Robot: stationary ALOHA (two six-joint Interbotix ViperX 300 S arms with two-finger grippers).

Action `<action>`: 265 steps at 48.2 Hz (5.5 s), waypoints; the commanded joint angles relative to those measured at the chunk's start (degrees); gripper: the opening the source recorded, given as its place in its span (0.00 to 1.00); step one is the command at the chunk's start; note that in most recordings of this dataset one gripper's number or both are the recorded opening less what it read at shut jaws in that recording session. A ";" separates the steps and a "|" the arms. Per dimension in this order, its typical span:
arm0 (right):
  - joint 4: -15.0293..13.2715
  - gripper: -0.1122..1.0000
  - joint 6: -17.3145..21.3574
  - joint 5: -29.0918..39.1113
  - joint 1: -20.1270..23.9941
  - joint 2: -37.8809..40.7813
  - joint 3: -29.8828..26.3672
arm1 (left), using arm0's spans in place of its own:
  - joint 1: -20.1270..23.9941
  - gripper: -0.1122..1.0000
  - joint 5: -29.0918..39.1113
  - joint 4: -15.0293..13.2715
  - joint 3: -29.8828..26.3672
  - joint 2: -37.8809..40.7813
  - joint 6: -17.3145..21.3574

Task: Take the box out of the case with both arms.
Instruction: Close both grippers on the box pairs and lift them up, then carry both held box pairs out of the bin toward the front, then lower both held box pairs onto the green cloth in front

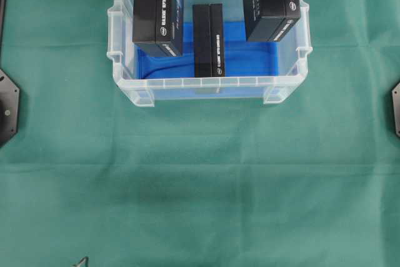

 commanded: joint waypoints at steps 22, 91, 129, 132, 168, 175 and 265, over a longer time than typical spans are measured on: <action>-0.35 0.69 -0.09 -0.09 0.18 -1.41 -1.49 | 0.00 0.67 -0.35 0.18 -1.67 -1.67 0.00; -0.35 0.69 3.96 2.99 8.26 -1.41 -1.58 | -7.65 0.67 0.00 0.26 -1.67 -2.29 -6.68; -4.92 0.69 23.99 7.21 30.50 -1.23 -1.58 | -28.65 0.67 0.97 0.70 -1.76 -1.49 -28.92; -5.19 0.69 25.66 7.21 31.82 -0.97 -1.85 | -29.53 0.67 1.23 0.97 -1.67 -1.49 -29.36; -5.54 0.69 31.29 13.10 36.83 5.80 -11.25 | -33.57 0.67 1.32 1.05 -1.93 -1.14 -31.20; -5.54 0.69 31.29 13.10 36.83 5.80 -11.16 | -33.57 0.67 1.32 1.05 -1.76 -1.14 -31.20; -6.15 0.69 30.85 14.06 36.83 5.80 -11.07 | -33.57 0.67 1.23 1.05 -1.41 -1.23 -31.55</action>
